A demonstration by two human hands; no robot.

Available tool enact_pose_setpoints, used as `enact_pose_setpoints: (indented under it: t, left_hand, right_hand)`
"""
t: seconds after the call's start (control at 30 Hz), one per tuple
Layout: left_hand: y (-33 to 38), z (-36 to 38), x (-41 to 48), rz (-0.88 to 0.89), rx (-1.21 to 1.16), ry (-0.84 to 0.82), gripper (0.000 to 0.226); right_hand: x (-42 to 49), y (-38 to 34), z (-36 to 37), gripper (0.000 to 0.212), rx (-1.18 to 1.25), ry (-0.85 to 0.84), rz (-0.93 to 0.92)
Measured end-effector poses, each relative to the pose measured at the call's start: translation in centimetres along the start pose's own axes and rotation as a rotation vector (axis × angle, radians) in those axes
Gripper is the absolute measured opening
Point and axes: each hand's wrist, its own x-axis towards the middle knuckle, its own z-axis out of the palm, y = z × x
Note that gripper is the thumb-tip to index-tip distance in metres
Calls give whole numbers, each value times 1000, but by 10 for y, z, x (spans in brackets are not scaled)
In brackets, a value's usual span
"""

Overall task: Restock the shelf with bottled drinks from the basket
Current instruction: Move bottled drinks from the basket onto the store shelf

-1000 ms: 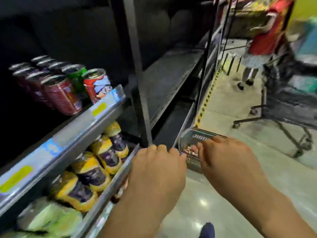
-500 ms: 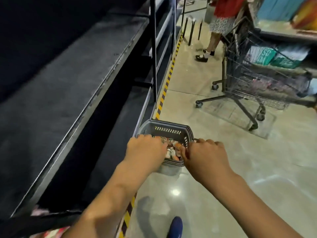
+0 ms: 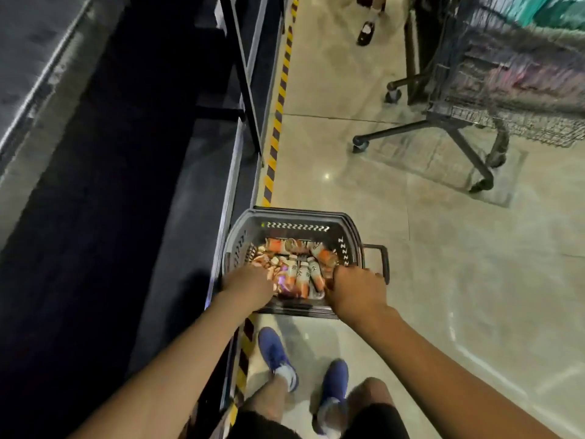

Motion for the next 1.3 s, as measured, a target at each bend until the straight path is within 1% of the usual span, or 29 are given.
enact_pose_setpoints:
  t: [0.13,0.2,0.3,0.37,0.43,0.53,0.57,0.63,0.7,0.77,0.87,0.9,1.0,1.1,1.13,1.2,1.3]
  left_hand:
    - [-2,47,108,9,15,-66,30]
    - [-1,76,161,1,0,-71,31]
    - [-6,124,245,-42,-82,-58,31]
    - [-15,156,301,-111,-156,-37,34]
    - [-25,185,354,-197,-206,-9,50]
    - [-45,229,425,-305,-196,57,65]
    - [-51,242,445,-340,-210,64,69]
    - [-61,269,480,-392,-257,86,72]
    - [-65,291,509,-404,-279,120,70]
    - [-63,308,531,-411,-261,131,74]
    - [-55,323,550,-424,-175,198,74]
    - [-53,327,554,-422,-160,223,72]
    - [-61,336,562,-372,-170,243,65]
    - [-75,336,568,-339,-163,224,57]
    - [-77,335,568,-331,-155,207,55]
    - [-76,331,560,-309,-154,186,54]
    - [-69,318,530,-319,-246,182,64]
  right_hand:
    - [97,5,69,25,-8,-154,18]
    - [143,8,107,26,-24,-205,14]
    - [212,16,168,29,-81,-260,-16]
    - [259,22,208,40,-123,-282,-30]
    - [306,27,247,51,-165,-263,-32]
    - [371,34,300,82,-216,-203,-22]
    - [390,35,316,84,-220,-159,-23]
    - [425,37,344,83,-237,-89,-21]
    - [454,38,368,92,-246,-115,-1]
    - [477,38,385,99,-233,-173,23]
    - [497,37,406,103,-204,-198,82]
    - [502,37,413,102,-219,-180,101]
    - [513,39,424,77,-298,-67,113]
    - [520,44,428,70,-328,-32,82]
    - [519,45,428,69,-291,-40,87]
    - [508,47,425,69,-115,-75,138]
    - [476,45,405,58,181,-119,216]
